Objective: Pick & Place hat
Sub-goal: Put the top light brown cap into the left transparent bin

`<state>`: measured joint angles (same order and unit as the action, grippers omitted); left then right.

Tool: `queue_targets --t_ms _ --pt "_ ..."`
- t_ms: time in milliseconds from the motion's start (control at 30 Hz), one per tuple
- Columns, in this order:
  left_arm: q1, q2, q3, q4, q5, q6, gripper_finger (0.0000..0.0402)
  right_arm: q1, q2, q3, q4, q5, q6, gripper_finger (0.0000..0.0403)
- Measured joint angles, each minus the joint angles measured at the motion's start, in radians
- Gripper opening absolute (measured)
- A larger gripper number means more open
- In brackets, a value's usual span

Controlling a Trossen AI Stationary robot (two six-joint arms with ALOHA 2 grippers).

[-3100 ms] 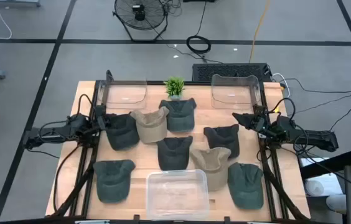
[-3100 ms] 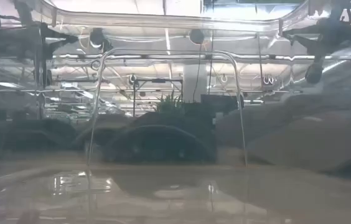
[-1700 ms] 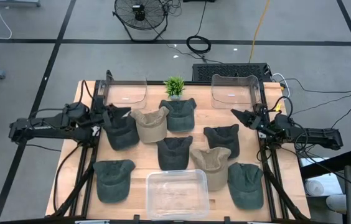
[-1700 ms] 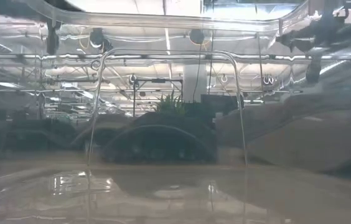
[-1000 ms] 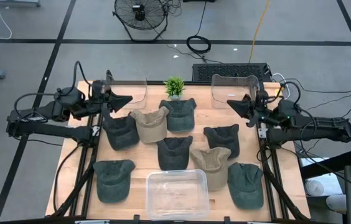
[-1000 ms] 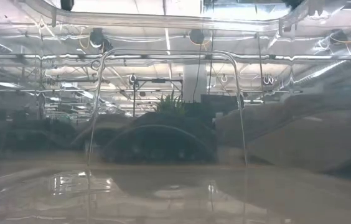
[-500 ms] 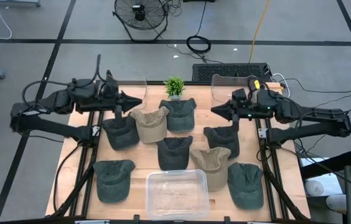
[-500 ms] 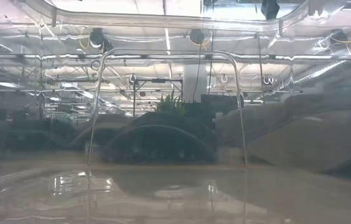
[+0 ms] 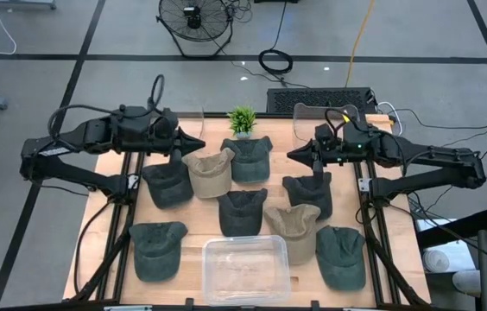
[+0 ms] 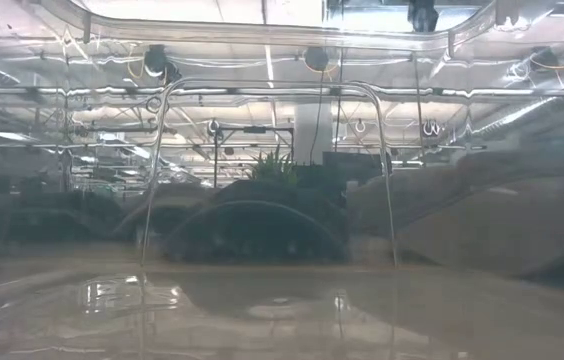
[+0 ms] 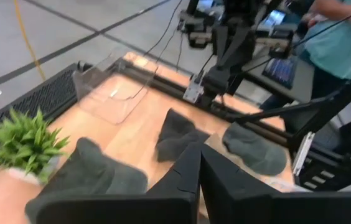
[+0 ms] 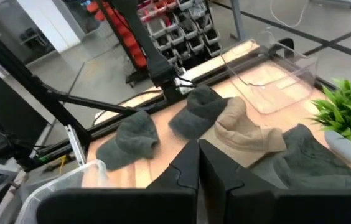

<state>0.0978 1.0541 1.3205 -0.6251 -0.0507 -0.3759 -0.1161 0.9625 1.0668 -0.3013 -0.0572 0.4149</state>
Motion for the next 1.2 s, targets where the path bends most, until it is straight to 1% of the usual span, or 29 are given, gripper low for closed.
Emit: queue_targets --t_ms 67,133,300,533,767,833,933,1000,1067,1133,1200 --pt "0.000 0.009 0.000 -0.007 0.000 -0.015 0.0004 -0.006 -0.004 0.000 -0.007 0.001 -0.004 0.0000" --pt "0.000 0.019 0.000 -0.010 0.001 -0.027 0.0014 -0.014 -0.004 0.000 -0.018 0.003 -0.015 0.0000" --pt "0.000 0.044 0.000 -0.025 0.002 -0.018 0.0062 -0.041 0.003 0.000 -0.051 0.003 -0.019 0.0000" --pt "0.000 0.077 0.000 -0.063 0.002 0.003 0.0130 -0.048 -0.001 0.000 -0.048 0.002 -0.019 0.0000" --pt "0.000 0.123 -0.002 -0.166 0.009 0.016 0.0180 -0.048 -0.001 0.000 -0.049 0.002 -0.019 0.0000" --pt "0.000 0.147 0.001 -0.162 0.009 0.026 0.0193 -0.048 -0.001 0.000 -0.049 0.001 -0.019 0.0000" --pt "0.000 0.175 -0.003 -0.220 0.007 0.048 0.0214 -0.048 -0.001 0.000 -0.053 0.000 -0.018 0.0000" --pt "0.000 0.198 0.001 -0.216 0.005 0.066 0.0230 -0.048 -0.001 0.000 -0.064 0.000 -0.018 0.0000" --pt "0.004 0.218 -0.002 -0.266 0.004 0.078 0.0246 -0.048 -0.001 0.000 -0.082 0.000 -0.015 0.0000" --pt "0.005 0.245 0.000 -0.263 0.001 0.097 0.0263 -0.048 -0.001 0.000 -0.098 0.000 -0.010 0.0000" --pt "0.011 0.261 -0.002 -0.301 -0.002 0.107 0.0279 -0.048 -0.001 -0.001 -0.106 0.000 -0.008 0.0000"
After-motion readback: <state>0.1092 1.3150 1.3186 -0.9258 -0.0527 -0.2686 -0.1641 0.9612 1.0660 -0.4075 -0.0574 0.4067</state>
